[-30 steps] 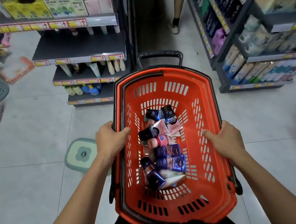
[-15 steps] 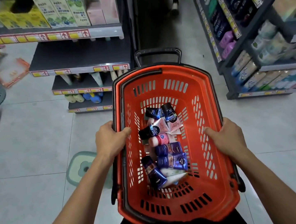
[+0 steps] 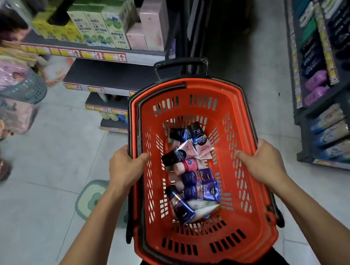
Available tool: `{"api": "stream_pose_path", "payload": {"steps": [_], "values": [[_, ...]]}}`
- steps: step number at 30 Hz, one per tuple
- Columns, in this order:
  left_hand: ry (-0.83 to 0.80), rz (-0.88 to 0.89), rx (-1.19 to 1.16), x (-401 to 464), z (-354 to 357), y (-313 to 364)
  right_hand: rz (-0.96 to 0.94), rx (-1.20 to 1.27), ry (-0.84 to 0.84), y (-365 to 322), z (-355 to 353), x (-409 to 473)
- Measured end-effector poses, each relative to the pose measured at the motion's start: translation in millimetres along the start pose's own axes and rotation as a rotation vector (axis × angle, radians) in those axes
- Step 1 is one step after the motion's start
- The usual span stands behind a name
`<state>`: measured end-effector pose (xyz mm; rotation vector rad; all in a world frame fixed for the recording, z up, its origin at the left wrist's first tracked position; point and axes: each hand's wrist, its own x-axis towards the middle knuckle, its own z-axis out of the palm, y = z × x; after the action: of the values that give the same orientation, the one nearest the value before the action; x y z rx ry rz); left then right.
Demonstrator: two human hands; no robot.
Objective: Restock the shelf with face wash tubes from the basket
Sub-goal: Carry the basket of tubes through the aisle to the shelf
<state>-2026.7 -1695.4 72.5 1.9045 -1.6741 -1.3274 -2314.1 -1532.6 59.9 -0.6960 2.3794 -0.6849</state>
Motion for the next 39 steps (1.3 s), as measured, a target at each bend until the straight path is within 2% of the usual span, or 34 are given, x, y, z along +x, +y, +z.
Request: {"api": "stream_pose_path", "payload": {"steps": [10,14,21,28,34,39], "values": [[0.164,-0.109,-0.282,-11.9,3.2,4.4,-0.216,-0.104,-0.177,-48.9,2.2,69.1],[0.268,-0.143,-0.27,-19.6,-8.1,-7.6,-0.282,-0.178,-0.229,-71.1,18.5,79.3],[0.368,-0.223,-0.394,-13.7,-41.7,-40.9,-0.39,-0.246,-0.371,-126.0,71.5,88.7],[0.389,-0.258,-0.483,32.2,-87.3,-61.1,-0.485,-0.296,-0.376,-208.2,122.4,107.5],[0.325,-0.316,-0.635,85.8,-141.7,-72.4,-0.491,-0.334,-0.368,-268.1,170.7,119.2],[0.35,-0.347,-0.682,122.0,-178.7,-86.5,-0.473,-0.365,-0.365,-309.2,209.6,124.3]]}}
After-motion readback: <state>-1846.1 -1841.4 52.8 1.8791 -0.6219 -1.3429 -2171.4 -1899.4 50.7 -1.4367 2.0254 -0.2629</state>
